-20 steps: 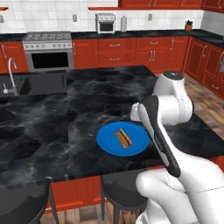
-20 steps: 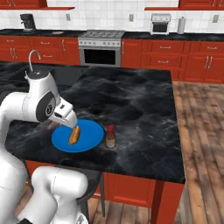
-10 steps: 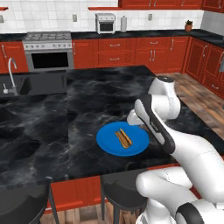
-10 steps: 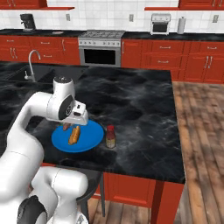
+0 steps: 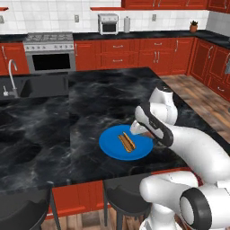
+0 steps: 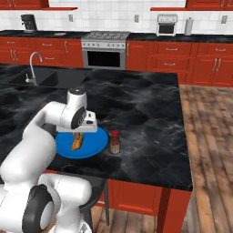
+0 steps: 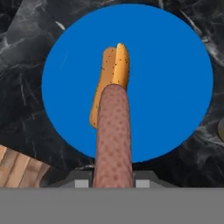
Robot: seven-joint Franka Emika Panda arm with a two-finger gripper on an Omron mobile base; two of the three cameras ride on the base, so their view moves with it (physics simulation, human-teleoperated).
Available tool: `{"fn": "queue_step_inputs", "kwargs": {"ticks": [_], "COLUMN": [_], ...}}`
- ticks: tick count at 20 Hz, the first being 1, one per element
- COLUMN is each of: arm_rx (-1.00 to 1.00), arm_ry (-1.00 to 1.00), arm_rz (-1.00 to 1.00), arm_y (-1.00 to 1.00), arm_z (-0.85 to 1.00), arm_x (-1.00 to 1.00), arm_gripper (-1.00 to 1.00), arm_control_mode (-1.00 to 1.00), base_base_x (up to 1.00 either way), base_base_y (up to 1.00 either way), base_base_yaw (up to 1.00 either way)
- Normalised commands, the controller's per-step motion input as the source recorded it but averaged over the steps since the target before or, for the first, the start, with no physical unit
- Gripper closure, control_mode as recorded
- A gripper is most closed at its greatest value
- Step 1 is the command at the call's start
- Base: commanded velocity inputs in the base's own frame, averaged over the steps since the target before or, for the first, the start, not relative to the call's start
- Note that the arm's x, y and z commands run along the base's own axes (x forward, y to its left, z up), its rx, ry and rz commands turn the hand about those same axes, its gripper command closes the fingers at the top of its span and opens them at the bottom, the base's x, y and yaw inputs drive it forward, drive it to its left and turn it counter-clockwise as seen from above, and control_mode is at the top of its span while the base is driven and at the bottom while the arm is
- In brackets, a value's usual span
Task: Move the hot dog bun to the plate on the dining table and place the condiment next to that plate. Then navigate to the fridge and take the sausage and place it on the plate as well.
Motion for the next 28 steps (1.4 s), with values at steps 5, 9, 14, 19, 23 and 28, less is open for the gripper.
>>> {"fn": "queue_step_inputs", "kwargs": {"ticks": [5, 9, 14, 19, 23, 28], "arm_rx": [0.00, 0.00, 0.00, 0.00, 0.00, 0.00], "arm_ry": [0.00, 0.00, 0.00, 0.00, 0.00, 0.00], "arm_rz": [0.03, 0.00, 0.00, 0.00, 0.00, 0.00], "arm_y": [0.00, -0.01, 0.00, 0.00, 0.00, -0.01], "arm_z": [-0.47, -0.35, -0.34, -0.38, -0.36, -0.17], "arm_x": [0.52, 0.44, 0.33, 0.22, 0.11, 0.00], "arm_gripper": [1.00, 1.00, 1.00, 1.00, 1.00, -1.00], "arm_control_mode": [-1.00, -1.00, -1.00, -1.00, -1.00, -1.00], "base_base_x": [0.00, 0.00, 0.00, 0.00, 0.00, 0.00], "base_base_y": [0.00, 0.00, 0.00, 0.00, 0.00, 0.00], "base_base_yaw": [0.00, 0.00, 0.00, 0.00, 0.00, 0.00]}}
